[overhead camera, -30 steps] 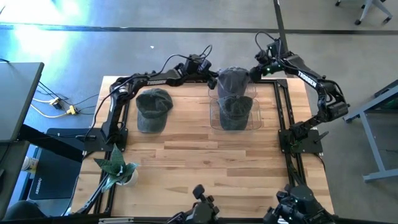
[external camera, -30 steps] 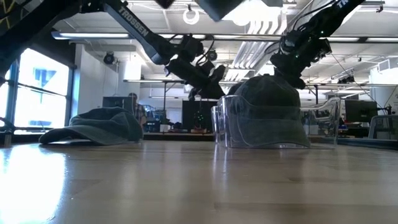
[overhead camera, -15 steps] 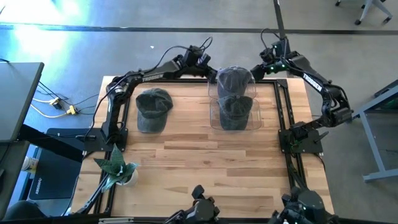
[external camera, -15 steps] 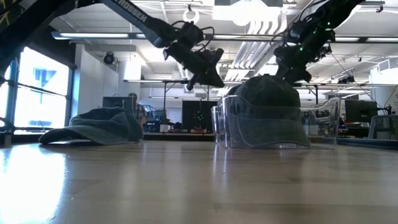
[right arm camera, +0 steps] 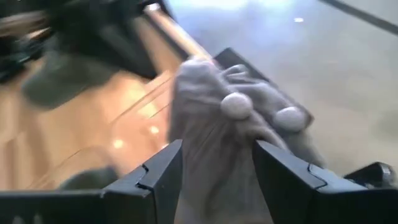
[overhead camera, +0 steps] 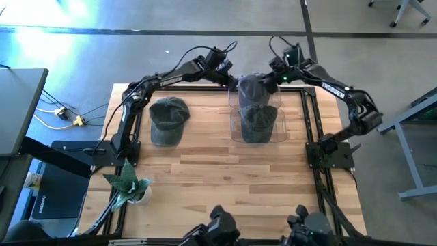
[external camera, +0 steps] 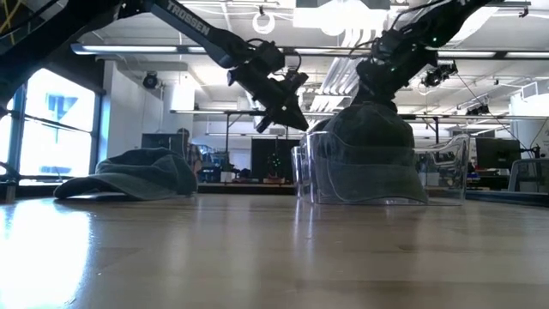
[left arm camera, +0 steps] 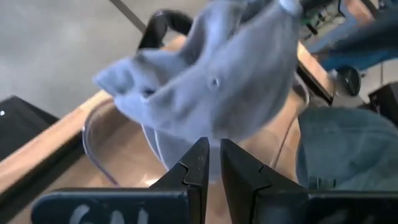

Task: Pick & Place hat
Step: Put the gray cap into the top transparent bin

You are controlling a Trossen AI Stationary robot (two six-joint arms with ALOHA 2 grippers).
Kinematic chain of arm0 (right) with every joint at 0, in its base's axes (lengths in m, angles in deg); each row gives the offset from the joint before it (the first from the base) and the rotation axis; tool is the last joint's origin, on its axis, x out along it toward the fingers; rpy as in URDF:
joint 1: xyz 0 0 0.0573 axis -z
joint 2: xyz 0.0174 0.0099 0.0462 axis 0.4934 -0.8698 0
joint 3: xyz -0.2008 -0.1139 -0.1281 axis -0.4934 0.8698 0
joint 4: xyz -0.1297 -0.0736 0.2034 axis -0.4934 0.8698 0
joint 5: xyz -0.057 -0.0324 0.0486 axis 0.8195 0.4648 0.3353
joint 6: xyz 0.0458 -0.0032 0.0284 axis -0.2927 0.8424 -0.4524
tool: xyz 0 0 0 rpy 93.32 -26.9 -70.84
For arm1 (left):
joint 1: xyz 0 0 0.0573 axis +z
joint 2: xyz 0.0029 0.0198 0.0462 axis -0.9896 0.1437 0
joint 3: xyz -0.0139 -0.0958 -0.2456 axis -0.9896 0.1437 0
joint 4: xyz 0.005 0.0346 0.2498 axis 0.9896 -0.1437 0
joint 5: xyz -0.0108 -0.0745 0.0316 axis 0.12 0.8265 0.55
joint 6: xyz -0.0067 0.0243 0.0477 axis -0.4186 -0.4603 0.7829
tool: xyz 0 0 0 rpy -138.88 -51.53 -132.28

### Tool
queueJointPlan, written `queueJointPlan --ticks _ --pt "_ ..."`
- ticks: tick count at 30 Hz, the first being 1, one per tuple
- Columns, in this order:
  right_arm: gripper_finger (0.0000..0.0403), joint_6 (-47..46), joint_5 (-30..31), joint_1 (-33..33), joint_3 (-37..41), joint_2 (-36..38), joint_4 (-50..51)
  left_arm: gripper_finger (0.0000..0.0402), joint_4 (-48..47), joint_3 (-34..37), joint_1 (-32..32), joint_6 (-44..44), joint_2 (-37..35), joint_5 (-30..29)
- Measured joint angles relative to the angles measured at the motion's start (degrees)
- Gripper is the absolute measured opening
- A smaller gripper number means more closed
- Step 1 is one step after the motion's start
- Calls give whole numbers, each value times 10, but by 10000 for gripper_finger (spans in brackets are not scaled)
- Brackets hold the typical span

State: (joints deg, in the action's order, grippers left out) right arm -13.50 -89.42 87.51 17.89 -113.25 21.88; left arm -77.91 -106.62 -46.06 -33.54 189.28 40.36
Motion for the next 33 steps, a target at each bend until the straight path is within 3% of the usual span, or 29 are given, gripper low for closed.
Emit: queueJointPlan --ticks 5,11,15,18,23,28,33 --pt "182 -64 64 -2 0 -23 -49 24 -21 0 0 3 0 34" --pt "181 -70 47 -2 1 -7 -48 4 -50 0 -1 4 -12 82" --pt "181 -75 51 -2 1 33 -19 1 -65 -1 0 7 -28 26" --pt "181 -89 50 -6 1 58 -4 0 -57 -1 0 5 -27 -52" --pt "181 -95 46 -27 0 80 9 0 4 -2 -5 -13 -10 -116" --pt "181 -109 45 -49 0 82 15 0 52 -1 -14 -42 12 -126" --pt "181 -123 44 -68 1 87 28 0 68 -1 -18 -76 41 -73"
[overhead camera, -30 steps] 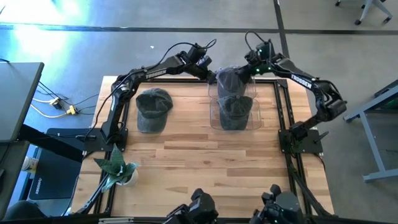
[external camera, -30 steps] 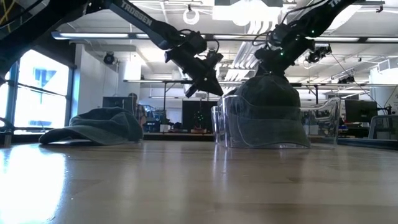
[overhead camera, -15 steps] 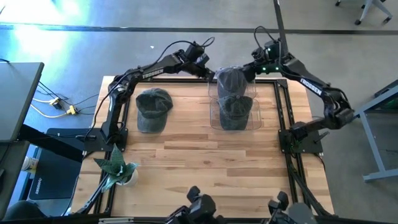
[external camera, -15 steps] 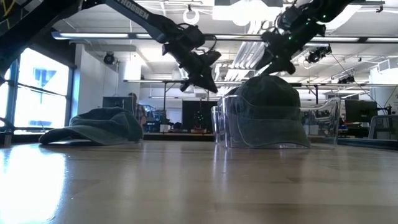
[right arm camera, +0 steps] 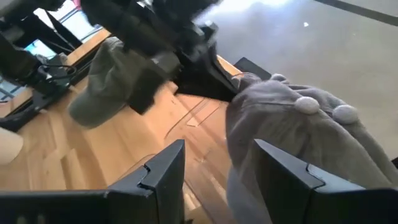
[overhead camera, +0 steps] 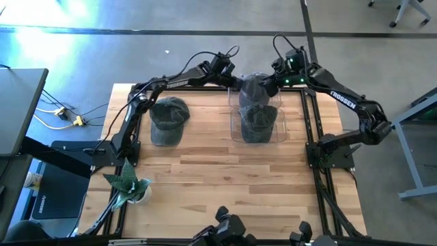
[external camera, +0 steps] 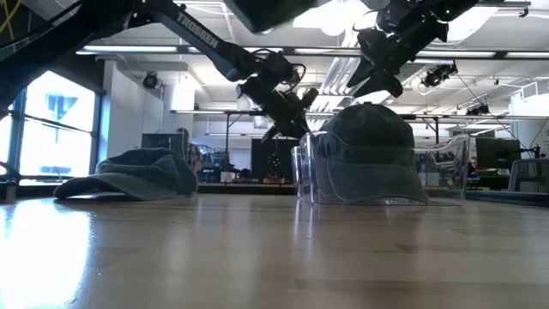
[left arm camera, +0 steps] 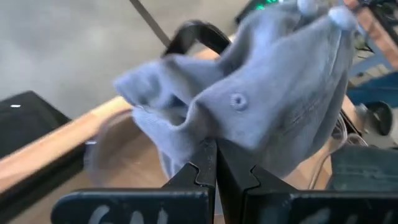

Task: Pick & Place hat
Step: Put the gray cap into the top transparent bin, then put the black cap into the bottom transparent bin

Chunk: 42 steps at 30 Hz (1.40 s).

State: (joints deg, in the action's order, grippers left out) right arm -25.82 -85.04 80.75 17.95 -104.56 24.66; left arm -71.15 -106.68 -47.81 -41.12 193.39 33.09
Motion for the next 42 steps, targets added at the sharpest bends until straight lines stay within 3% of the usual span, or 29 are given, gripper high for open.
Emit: queueJointPlan --ticks 4,9,14,20,26,33,36,42 --pt "182 5 -1 -6 0 15 14 0 1 -5 -2 -9 6 38" --pt "182 13 13 -5 0 35 29 0 -19 -5 -2 -9 5 45" --pt "180 26 15 -5 0 40 37 0 -71 -6 14 4 -43 61" --pt "183 55 13 -6 0 40 37 0 -200 -5 27 54 -84 76" --pt "183 97 12 -6 0 40 36 0 -392 -7 25 128 -124 83" --pt "184 122 -8 -6 35 40 -2 0 -629 -5 -34 171 -176 -48" --pt "184 120 -44 -6 67 39 -35 0 -699 -1 -65 129 -185 -107" --pt "184 94 -127 -8 115 39 -66 3 -740 120 -30 8 -225 -103"
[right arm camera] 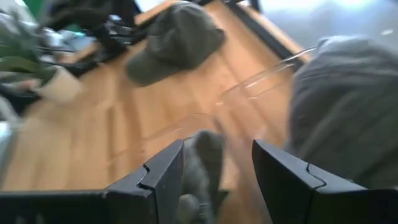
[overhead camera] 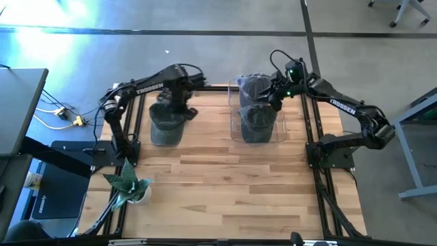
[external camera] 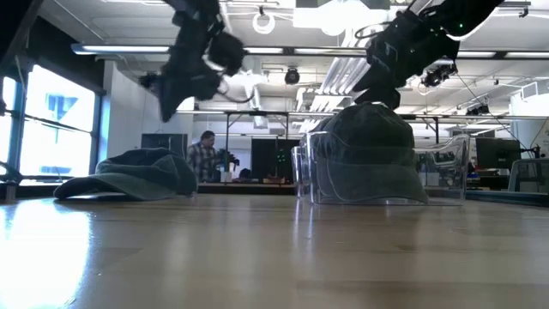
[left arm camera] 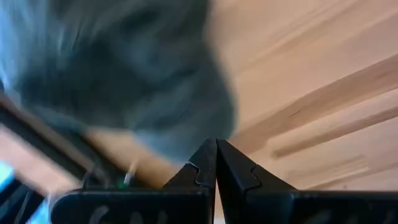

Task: Pick & Place hat
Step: Put the black cap into the bottom transparent bin

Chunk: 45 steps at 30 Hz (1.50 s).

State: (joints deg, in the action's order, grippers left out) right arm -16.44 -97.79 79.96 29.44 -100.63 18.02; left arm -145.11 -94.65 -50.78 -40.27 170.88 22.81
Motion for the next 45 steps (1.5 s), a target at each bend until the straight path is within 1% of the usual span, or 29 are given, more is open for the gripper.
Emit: queueJointPlan --ticks 2,4,7,9,12,15,17,18,20,22,24,26,28,31,33,36,39,40,42,45 --pt "184 -8 -28 -2 7 0 0 12 -3 42 19 3 -14 9" --pt "184 -20 -55 -5 11 4 5 31 0 79 41 8 -21 23" --pt "184 -39 -76 -18 14 19 8 78 3 120 73 17 -39 22" --pt "184 -45 -71 -29 14 32 10 118 2 138 94 20 -48 -5" --pt "184 -61 -49 -53 14 52 5 186 14 152 124 46 -61 -80" --pt "184 -81 1 -82 14 69 1 247 53 159 140 46 -64 -156" --pt "184 -100 33 -103 14 78 -4 273 81 160 149 80 -63 -196" --pt "184 -114 46 -114 14 83 -9 279 97 161 150 103 -65 -206" --pt "184 -143 65 -139 14 92 -22 284 155 171 154 157 -65 -200" --pt "184 -172 74 -166 14 102 -32 280 183 188 154 198 -62 -192" --pt "184 -203 90 -199 14 112 -42 267 210 208 151 229 -64 -207" --pt "184 -229 117 -238 14 123 -49 249 236 235 151 257 -63 -219" --pt "184 -248 152 -282 14 133 -57 228 256 263 152 284 -63 -216" --pt "184 -275 224 -355 14 143 -58 190 276 297 151 322 -63 -208" --pt "184 -284 269 -402 14 146 -58 156 280 316 151 345 -63 -206" --pt "184 -284 304 -464 14 146 -75 93 301 341 151 368 -63 -205" --pt "184 -280 328 -512 14 146 -105 23 300 349 151 380 -63 -182" --pt "184 -280 336 -525 14 146 -116 13 300 349 150 383 -64 -168" --pt "184 -282 354 -544 14 146 -134 13 299 349 142 385 -71 -135" --pt "184 -315 418 -565 14 146 -126 6 292 347 114 387 -97 -89"
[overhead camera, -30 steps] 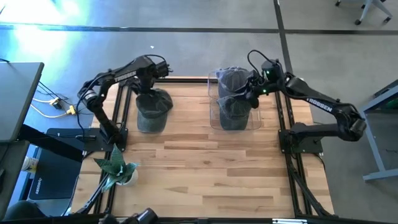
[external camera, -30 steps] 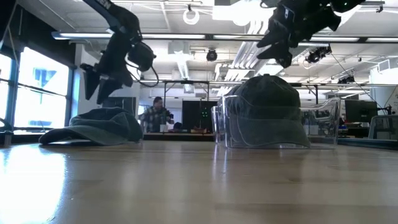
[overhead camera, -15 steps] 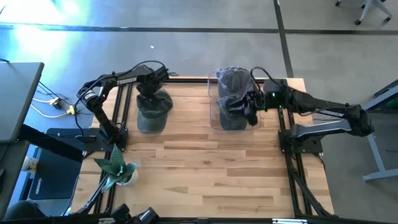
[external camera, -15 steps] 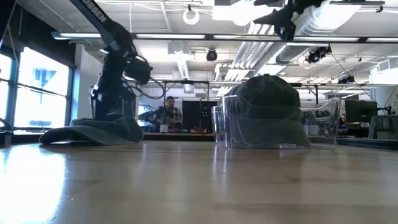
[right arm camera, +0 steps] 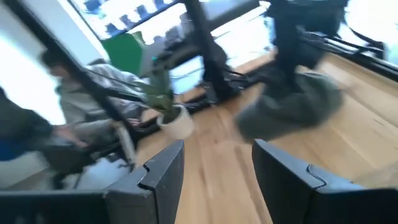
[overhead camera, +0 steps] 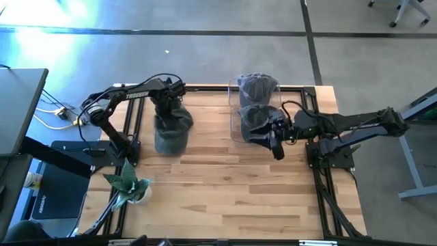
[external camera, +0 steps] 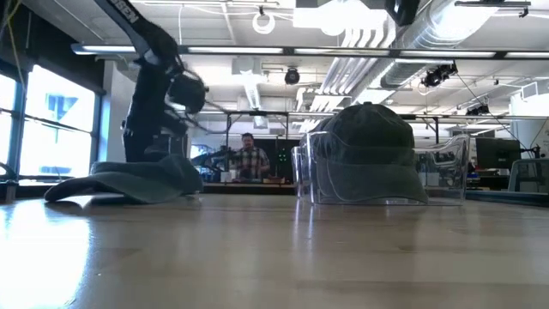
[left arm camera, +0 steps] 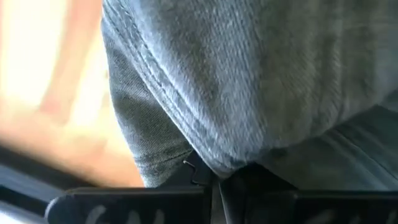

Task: Pick & Place hat
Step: Put the black cap into the bottom transparent bin

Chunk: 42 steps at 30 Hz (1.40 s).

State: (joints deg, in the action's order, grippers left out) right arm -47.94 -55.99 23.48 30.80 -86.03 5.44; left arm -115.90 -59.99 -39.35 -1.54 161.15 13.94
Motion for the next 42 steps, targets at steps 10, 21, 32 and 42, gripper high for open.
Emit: queueJointPlan --ticks 10,21,32,42 --pt "184 -20 10 -15 0 0 35 2 -74 -69 -131 -50 -119 275" --pt "184 -19 8 -15 0 0 101 1 7 -134 -277 -338 -131 563" --pt "184 -74 -23 -15 0 0 123 0 288 -134 -389 -382 17 610" --pt "184 -135 -33 -45 0 0 129 10 229 -134 -391 -170 67 617"
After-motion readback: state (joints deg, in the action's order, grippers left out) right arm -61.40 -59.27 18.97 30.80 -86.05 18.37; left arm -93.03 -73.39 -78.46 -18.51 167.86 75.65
